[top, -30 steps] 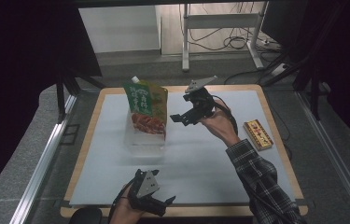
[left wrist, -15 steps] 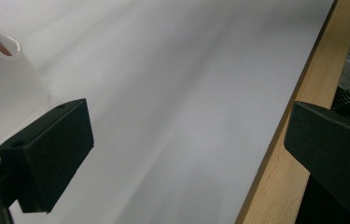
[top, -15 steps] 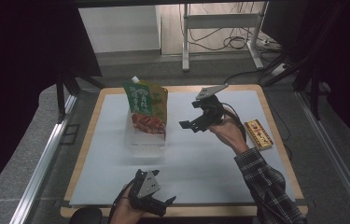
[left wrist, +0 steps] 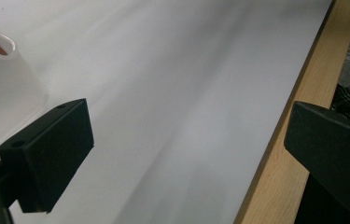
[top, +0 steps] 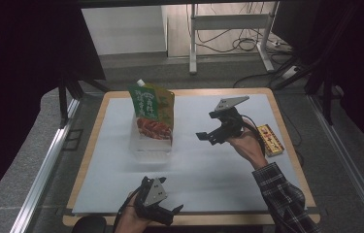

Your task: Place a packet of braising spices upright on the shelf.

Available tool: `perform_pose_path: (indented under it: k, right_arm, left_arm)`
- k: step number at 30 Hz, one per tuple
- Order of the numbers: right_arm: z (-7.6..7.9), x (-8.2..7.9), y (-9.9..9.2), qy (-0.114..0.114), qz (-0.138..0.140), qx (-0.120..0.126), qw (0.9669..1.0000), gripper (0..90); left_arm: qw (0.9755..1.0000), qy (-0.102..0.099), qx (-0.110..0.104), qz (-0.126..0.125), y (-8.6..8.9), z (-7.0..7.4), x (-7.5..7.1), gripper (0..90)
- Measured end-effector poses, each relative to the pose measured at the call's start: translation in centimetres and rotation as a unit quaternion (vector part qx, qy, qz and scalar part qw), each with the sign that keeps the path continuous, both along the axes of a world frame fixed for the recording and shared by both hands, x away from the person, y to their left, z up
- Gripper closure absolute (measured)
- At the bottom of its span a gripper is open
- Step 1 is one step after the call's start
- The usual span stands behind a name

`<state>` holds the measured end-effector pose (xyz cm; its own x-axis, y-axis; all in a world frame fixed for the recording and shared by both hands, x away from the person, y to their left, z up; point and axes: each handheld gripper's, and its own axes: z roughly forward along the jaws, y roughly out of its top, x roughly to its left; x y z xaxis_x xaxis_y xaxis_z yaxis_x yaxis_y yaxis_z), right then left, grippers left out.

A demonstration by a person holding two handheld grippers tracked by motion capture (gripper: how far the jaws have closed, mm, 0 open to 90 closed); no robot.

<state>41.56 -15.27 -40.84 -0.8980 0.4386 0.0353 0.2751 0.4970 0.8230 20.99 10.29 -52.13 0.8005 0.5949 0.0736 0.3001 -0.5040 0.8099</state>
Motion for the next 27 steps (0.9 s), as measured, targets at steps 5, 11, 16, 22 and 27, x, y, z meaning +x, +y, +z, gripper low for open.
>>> perform_pose_path:
  k: [5, 11, 16, 22, 27]
  right_arm:
    - [-0.4, -0.3, -1.0, -0.003, -0.014, 0.007, 0.9999, 0.0]
    - [-0.8, -0.4, -2.0, 0.001, -0.015, 0.017, 0.9997, 0.0]
    - [-1.1, -0.6, -2.8, 0.006, -0.020, 0.015, 0.9997, 0.0]
    - [-1.7, -0.7, -3.7, 0.010, -0.034, 0.003, 0.9994, 0.0]
    - [-2.7, -0.6, -4.8, 0.017, -0.048, -0.004, 0.9987, 0.3]
  left_arm:
    - [1.0000, 0.000, 0.001, 0.000, 0.0, 0.0, 0.0, 1.1]
    - [1.0000, 0.000, 0.001, 0.000, -0.1, 0.0, 0.0, 1.1]
    - [1.0000, 0.000, 0.002, 0.000, -0.1, 0.0, 0.0, 1.1]
    - [1.0000, -0.001, 0.002, 0.001, 0.0, 0.0, 0.0, 1.1]
    - [1.0000, -0.001, 0.000, 0.003, 0.0, 0.0, 0.0, 1.1]
